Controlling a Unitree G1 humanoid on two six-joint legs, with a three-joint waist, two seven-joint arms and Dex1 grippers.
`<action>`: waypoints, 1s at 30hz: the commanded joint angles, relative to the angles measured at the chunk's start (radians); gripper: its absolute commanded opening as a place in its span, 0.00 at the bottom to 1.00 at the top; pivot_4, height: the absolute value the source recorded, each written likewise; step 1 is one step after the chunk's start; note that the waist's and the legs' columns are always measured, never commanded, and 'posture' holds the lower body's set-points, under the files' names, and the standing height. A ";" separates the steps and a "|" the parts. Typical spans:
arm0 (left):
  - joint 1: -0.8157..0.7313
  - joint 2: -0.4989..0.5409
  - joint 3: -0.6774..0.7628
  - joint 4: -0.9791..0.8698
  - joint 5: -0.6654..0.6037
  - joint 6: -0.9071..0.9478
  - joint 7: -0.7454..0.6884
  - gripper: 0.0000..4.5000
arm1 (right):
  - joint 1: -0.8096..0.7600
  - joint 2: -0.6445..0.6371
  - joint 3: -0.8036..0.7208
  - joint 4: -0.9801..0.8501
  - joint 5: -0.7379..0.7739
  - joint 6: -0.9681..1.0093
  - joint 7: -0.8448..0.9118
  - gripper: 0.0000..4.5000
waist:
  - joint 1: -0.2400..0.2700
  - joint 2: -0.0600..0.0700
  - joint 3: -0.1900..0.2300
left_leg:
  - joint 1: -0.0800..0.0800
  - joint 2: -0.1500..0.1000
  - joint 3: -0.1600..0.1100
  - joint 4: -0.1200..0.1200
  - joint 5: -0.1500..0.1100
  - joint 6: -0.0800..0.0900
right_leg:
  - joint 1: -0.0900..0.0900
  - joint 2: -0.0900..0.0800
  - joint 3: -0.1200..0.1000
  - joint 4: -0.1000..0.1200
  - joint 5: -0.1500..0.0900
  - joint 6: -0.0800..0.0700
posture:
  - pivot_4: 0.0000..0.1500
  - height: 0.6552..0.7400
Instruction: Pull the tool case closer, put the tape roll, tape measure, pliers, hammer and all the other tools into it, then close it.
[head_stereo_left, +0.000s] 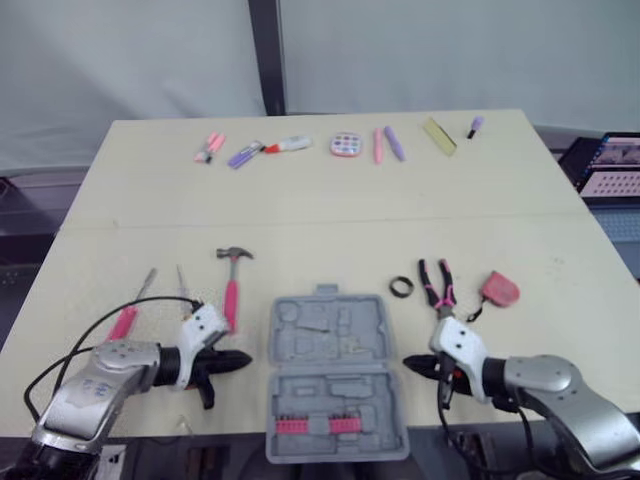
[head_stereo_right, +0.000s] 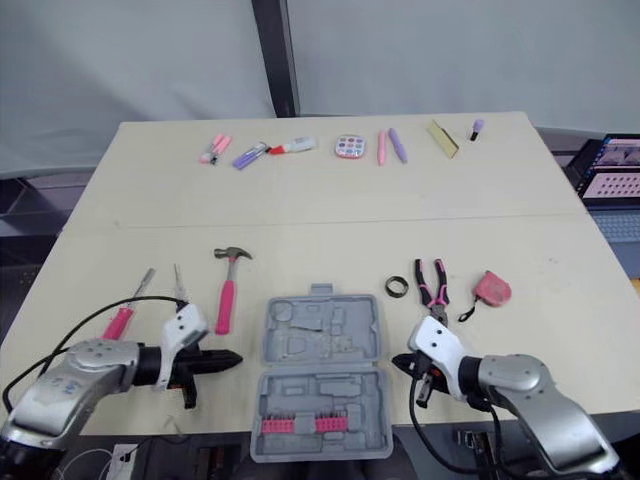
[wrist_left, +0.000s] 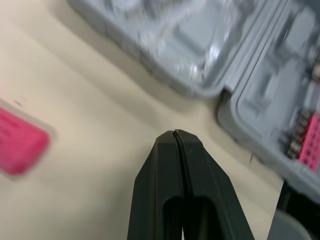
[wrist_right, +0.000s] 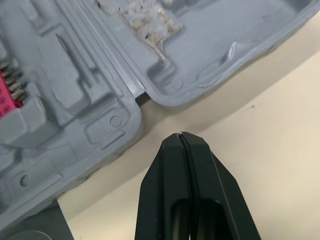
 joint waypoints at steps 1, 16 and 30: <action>0.054 -0.036 0.112 -0.076 -0.088 -0.084 -0.020 0.00 | 0.031 0.006 -0.066 -0.042 0.028 -0.050 0.000 0.01 | 0.000 0.000 0.000 | 0.000 0.000 0.000 0.000 0.000 0.000 | 0.000 0.000 0.000 0.000 0.000 0.000 | 1.00 1.00; 0.451 -0.146 0.341 -0.102 -0.099 -0.476 -0.077 0.75 | 0.193 -0.001 -0.242 -0.028 0.187 -0.137 0.128 0.74 | 0.005 0.000 0.000 | 0.001 0.001 0.001 0.000 0.000 0.000 | 0.007 0.001 -0.001 -0.010 0.000 0.000 | 1.00 1.00; 0.514 -0.138 0.351 -0.102 -0.117 -0.546 -0.110 0.99 | 0.246 -0.001 -0.266 0.007 0.168 -0.246 0.143 0.99 | 0.022 0.000 0.000 | 0.004 0.002 0.000 0.000 -0.001 0.002 | 0.014 0.001 -0.002 -0.018 0.000 0.000 | 1.00 1.00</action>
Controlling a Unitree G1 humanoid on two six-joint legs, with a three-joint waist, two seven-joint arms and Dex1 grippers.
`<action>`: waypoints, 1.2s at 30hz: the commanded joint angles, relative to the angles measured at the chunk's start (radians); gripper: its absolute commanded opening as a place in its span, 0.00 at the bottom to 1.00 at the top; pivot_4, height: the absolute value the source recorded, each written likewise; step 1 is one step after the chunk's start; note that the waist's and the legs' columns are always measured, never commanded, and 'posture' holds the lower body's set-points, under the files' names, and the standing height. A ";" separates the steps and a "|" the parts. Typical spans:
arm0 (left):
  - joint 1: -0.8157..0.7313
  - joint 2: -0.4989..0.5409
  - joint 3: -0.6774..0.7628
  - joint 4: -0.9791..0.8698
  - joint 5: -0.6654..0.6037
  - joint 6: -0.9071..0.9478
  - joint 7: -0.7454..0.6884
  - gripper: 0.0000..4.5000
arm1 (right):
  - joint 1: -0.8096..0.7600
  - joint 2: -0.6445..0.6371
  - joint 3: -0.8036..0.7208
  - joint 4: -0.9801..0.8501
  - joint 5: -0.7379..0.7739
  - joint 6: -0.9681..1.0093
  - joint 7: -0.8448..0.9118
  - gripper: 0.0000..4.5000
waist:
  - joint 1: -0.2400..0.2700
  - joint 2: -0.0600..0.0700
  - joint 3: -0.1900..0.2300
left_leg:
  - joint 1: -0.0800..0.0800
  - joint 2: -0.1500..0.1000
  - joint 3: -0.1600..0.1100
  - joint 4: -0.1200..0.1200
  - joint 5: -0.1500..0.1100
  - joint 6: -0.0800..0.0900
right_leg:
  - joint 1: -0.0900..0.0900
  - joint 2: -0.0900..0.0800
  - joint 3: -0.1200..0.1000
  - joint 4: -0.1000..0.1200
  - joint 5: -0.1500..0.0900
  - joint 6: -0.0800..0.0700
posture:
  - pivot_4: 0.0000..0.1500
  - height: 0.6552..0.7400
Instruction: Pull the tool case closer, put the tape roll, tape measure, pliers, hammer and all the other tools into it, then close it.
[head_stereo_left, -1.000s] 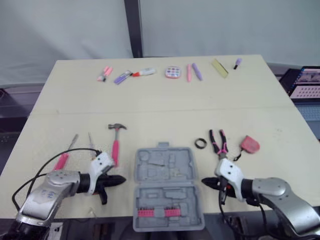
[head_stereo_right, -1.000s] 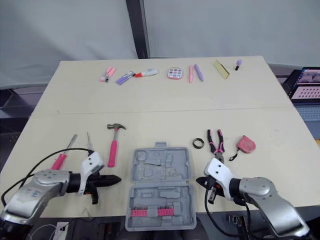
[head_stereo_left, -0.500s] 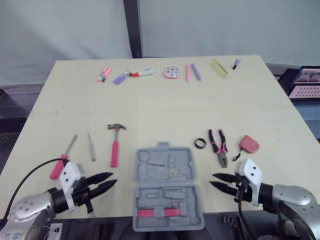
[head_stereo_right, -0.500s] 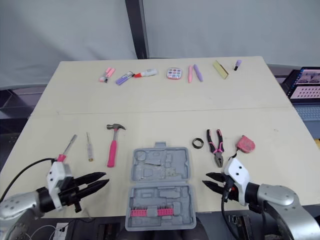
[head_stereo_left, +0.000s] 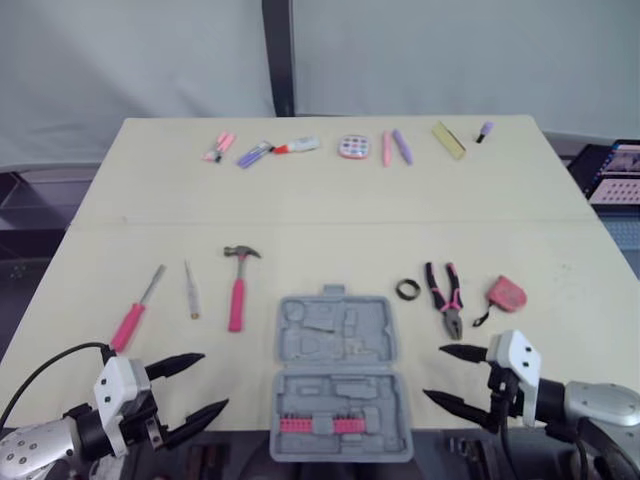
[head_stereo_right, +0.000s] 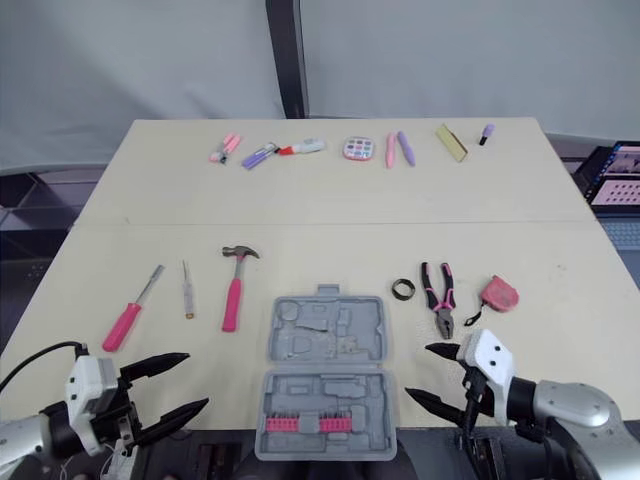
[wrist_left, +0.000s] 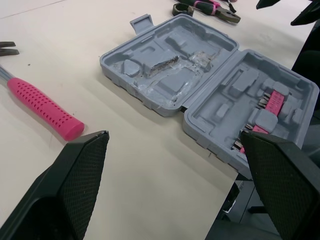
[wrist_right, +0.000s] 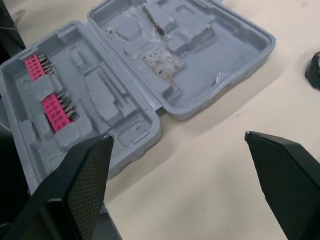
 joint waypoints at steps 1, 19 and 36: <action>0.009 0.006 0.004 -0.018 -0.016 -0.027 -0.013 0.99 | 0.000 -0.012 -0.015 -0.009 -0.001 -0.024 0.016 0.99 | -0.001 0.000 0.000 | 0.000 0.000 0.000 0.000 0.000 0.000 | 0.000 0.000 0.000 0.000 0.000 0.000 | 1.00 1.00; -0.074 -0.021 -0.155 -0.157 -0.028 -0.014 0.077 0.99 | -0.485 -0.292 0.257 -0.038 -0.131 0.310 0.007 0.99 | -0.001 0.001 0.001 | -0.001 0.001 0.001 0.000 0.000 0.000 | 0.000 0.001 0.000 -0.001 0.000 0.000 | 1.00 1.00; -0.071 -0.021 -0.183 -0.161 0.001 -0.029 0.130 0.99 | -0.913 -0.090 0.582 0.385 -0.344 0.262 0.062 0.99 | -0.003 0.000 0.002 | -0.002 0.001 0.001 0.000 0.000 0.000 | -0.003 0.000 0.000 -0.001 0.000 0.000 | 1.00 1.00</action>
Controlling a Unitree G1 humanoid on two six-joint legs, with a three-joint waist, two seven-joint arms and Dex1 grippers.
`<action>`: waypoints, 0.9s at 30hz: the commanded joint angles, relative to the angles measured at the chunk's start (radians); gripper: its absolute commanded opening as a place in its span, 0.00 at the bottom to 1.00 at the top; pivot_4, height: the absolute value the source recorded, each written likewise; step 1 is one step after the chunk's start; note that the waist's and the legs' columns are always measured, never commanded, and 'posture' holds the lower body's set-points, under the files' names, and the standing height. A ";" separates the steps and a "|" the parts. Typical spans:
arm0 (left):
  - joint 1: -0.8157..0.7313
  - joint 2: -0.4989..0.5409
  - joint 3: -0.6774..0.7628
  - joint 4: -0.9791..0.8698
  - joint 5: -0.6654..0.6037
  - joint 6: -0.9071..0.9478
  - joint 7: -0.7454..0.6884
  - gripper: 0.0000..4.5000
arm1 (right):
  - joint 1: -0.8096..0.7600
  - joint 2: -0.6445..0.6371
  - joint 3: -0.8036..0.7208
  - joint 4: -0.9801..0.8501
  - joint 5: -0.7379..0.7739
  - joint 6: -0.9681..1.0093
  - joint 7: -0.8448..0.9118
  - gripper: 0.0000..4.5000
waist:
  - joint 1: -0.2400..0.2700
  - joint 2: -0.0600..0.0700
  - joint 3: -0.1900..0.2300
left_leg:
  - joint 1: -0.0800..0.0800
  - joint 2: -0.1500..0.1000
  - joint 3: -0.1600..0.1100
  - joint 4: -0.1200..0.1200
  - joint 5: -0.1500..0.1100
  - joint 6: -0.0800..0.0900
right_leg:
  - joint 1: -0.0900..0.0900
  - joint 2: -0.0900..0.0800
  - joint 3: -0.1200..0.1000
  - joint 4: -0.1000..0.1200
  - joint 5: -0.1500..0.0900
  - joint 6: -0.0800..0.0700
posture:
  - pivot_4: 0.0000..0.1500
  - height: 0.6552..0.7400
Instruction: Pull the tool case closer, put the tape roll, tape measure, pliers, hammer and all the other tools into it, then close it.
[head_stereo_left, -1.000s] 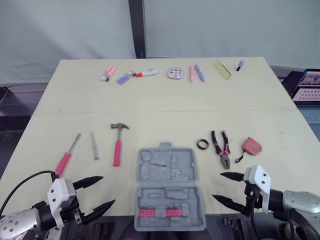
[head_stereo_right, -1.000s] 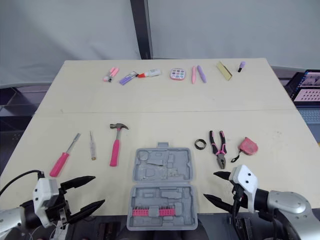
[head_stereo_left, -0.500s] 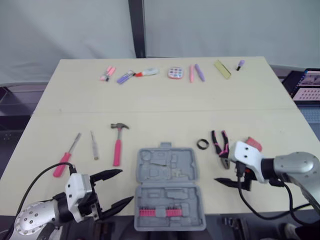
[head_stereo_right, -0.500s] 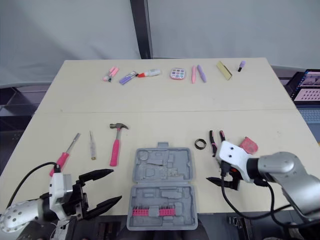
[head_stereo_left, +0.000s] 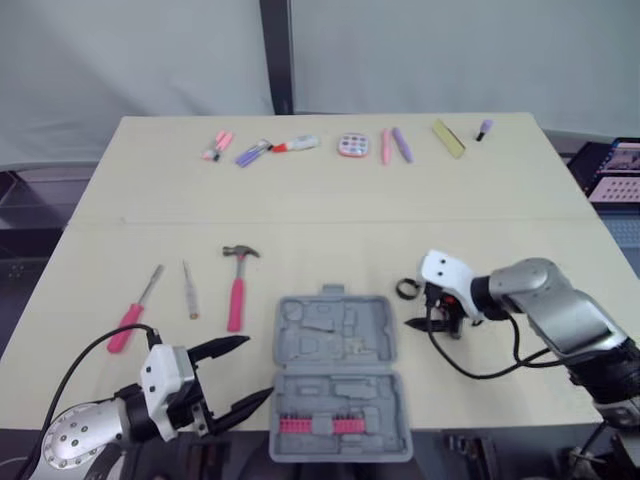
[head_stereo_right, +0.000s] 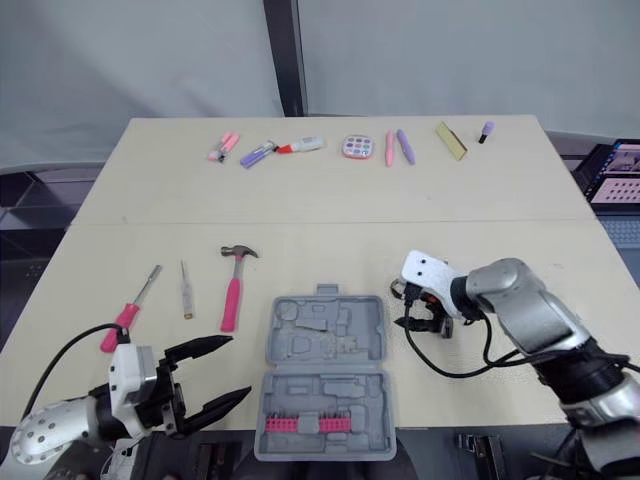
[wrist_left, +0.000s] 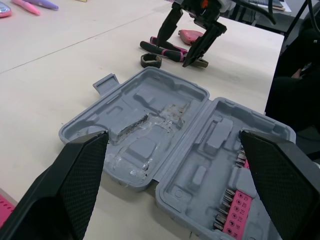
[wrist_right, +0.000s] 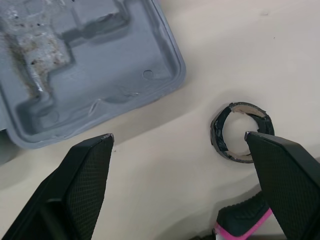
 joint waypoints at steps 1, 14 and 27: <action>0.019 0.002 0.008 -0.028 0.002 -0.023 0.003 0.99 | -0.015 0.013 -0.009 0.014 -0.027 -0.034 0.015 0.99 | -0.001 0.000 0.000 | 0.000 0.000 0.000 0.000 0.000 0.000 | 0.000 0.000 0.000 0.000 0.000 0.000 | 1.00 1.00; 0.037 0.010 0.018 -0.048 0.008 -0.017 0.027 0.99 | -0.050 0.100 -0.002 0.149 -0.108 -0.106 0.021 0.99 | -0.002 0.000 0.000 | 0.000 0.000 0.000 0.000 0.000 0.000 | -0.001 0.000 0.000 0.000 0.000 0.000 | 1.00 1.00; 0.031 0.022 0.008 -0.103 0.004 0.040 0.074 1.00 | -0.062 0.132 0.002 0.198 -0.154 -0.134 0.055 0.70 | -0.004 0.001 0.000 | 0.000 0.000 0.000 0.000 0.000 0.000 | -0.001 0.000 0.000 0.000 0.000 0.000 | 1.00 1.00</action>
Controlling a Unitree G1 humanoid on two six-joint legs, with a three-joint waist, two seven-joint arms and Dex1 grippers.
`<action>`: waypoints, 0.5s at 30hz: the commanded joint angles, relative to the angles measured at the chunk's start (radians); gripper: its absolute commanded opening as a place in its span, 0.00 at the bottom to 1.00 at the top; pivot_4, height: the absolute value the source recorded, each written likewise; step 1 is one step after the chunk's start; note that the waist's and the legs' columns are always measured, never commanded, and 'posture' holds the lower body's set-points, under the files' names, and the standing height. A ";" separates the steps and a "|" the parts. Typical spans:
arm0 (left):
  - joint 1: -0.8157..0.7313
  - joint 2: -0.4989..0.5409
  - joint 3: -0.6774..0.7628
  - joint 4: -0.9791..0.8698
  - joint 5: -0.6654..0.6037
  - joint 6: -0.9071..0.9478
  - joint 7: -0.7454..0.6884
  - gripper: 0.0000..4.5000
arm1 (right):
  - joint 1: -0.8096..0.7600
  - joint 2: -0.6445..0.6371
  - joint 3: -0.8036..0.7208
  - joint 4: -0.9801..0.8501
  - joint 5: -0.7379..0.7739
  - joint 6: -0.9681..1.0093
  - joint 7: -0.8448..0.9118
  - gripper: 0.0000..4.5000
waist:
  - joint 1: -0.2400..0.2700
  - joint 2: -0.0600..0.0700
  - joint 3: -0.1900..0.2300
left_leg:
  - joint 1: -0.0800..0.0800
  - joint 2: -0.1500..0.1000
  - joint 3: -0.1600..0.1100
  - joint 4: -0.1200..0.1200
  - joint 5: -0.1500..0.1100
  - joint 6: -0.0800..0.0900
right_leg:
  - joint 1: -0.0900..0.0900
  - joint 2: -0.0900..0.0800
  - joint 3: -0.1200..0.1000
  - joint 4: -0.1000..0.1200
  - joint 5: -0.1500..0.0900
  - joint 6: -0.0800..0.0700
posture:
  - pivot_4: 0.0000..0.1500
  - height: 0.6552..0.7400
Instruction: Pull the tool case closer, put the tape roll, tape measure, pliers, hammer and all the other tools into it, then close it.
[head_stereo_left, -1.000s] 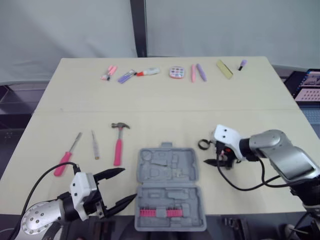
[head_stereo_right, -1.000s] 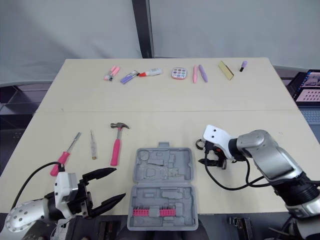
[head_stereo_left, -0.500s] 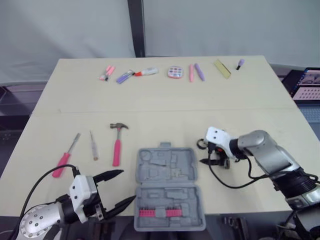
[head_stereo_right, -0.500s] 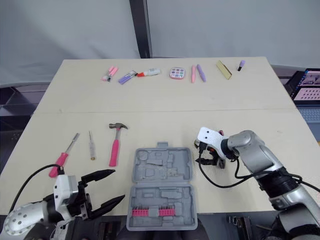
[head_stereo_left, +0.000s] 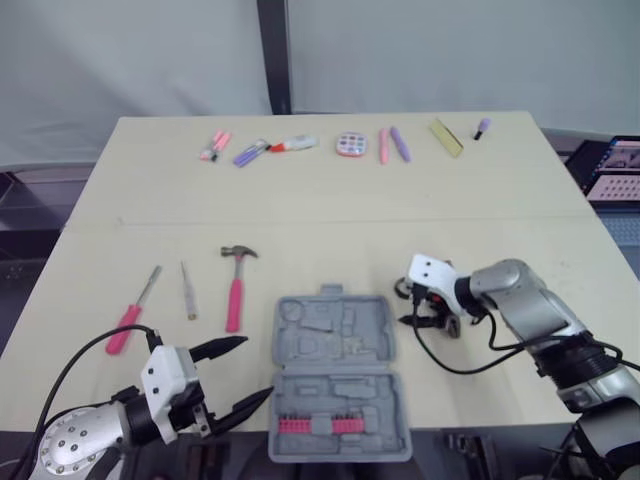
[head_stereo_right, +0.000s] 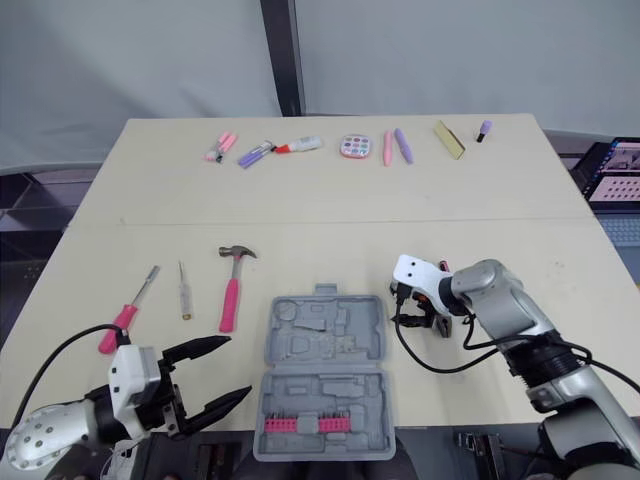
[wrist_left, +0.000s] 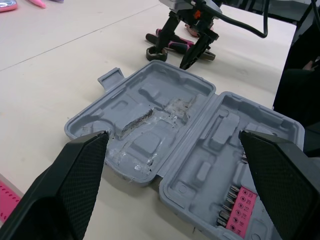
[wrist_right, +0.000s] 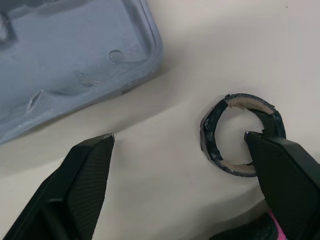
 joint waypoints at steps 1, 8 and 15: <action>0.003 0.005 0.005 -0.040 -0.010 0.002 0.011 1.00 | -0.011 0.004 0.000 -0.015 -0.015 -0.014 0.017 0.59 | 0.000 0.000 0.000 | 0.000 0.000 0.000 0.000 0.000 0.000 | 0.000 0.000 0.000 0.000 0.000 0.000 | 1.00 1.00; 0.001 0.006 0.005 -0.052 -0.018 0.019 0.021 1.00 | -0.011 0.015 -0.002 -0.003 -0.029 -0.023 0.020 0.02 | 0.000 0.000 0.000 | 0.000 0.000 0.000 0.000 0.000 0.000 | 0.000 0.000 0.000 0.000 0.000 0.000 | 1.00 1.00; -0.052 0.010 -0.002 -0.083 -0.056 0.081 0.047 1.00 | -0.001 -0.006 -0.023 -0.031 -0.033 -0.015 0.019 0.02 | -0.001 0.000 0.000 | 0.000 0.000 0.000 0.000 0.000 0.000 | 0.000 0.000 0.000 0.000 0.000 0.000 | 1.00 1.00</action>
